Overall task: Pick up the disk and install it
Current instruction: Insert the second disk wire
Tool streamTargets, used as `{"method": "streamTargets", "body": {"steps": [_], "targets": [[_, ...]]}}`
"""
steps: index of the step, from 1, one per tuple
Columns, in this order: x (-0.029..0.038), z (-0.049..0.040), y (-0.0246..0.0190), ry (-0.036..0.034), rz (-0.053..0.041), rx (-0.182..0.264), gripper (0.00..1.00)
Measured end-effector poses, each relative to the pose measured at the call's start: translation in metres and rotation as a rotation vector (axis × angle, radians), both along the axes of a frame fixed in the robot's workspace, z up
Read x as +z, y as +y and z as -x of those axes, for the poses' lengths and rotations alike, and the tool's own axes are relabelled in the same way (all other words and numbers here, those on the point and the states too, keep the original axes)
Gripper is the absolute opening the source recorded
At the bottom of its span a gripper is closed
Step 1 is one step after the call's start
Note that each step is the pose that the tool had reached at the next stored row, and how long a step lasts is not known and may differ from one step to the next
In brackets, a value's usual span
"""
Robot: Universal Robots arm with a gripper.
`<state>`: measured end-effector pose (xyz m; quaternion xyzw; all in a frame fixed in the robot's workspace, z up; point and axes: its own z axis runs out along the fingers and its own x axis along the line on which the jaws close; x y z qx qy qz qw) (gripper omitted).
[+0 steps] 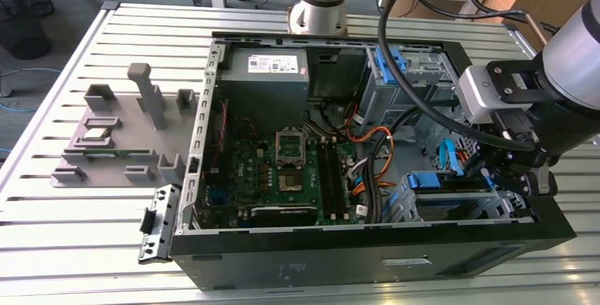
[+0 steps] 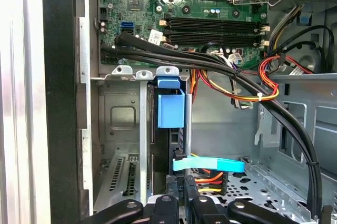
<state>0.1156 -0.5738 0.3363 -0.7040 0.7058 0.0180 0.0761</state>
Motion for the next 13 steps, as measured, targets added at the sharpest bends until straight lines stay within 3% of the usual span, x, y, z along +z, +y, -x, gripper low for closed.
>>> {"method": "streamTargets", "body": {"steps": [13], "targets": [[-0.0016,0.0001,-0.0006,0.0,-0.0021,-0.005,0.17]]}}
